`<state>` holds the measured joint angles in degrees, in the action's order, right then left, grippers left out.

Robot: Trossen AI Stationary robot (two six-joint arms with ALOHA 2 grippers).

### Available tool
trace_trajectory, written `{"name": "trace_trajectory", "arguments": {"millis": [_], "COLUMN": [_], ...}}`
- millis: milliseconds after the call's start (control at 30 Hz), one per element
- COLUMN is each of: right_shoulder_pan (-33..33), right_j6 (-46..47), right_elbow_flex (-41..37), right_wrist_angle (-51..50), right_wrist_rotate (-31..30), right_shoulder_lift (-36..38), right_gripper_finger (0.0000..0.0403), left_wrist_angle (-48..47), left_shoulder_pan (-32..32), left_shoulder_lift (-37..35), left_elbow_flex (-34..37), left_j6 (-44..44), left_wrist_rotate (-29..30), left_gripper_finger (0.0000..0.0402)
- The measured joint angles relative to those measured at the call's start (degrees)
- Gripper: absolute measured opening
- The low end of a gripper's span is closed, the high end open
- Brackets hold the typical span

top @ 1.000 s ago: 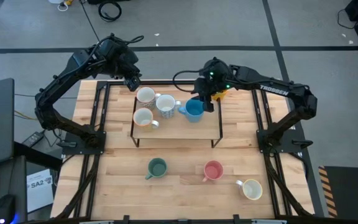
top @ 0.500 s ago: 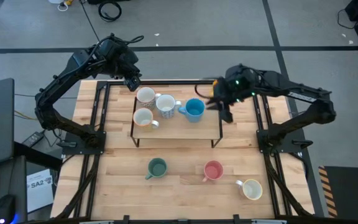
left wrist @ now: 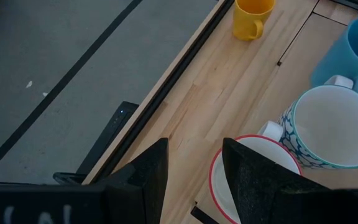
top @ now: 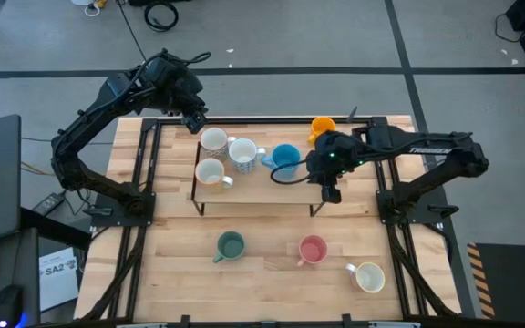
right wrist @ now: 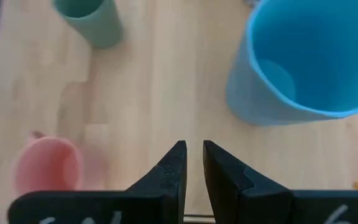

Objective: Place coffee mugs
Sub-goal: Put the blue mug on the shelf

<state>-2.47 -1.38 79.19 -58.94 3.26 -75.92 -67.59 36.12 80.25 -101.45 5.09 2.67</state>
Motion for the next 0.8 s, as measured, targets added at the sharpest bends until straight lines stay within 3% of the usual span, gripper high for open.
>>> {"name": "trace_trajectory", "arguments": {"millis": [400,800], "right_shoulder_pan": [-5.42,-10.67], "right_j6": [-4.75,-9.9], "right_elbow_flex": [-6.57,-6.85], "right_wrist_angle": [12.33,16.98], "right_wrist_rotate": [-0.78,-0.65], "right_shoulder_lift": [-0.13,-2.53], "right_gripper_finger": [0.0045,0.0045], "left_wrist_angle": [0.0,0.0], "left_shoulder_pan": [0.02,0.02], "left_shoulder_lift": [0.0,-0.01], "left_elbow_flex": [0.0,0.0], "left_j6": [-0.01,0.01], "left_wrist_rotate": [0.01,0.01], "left_gripper_finger": [0.0157,0.0157]}}
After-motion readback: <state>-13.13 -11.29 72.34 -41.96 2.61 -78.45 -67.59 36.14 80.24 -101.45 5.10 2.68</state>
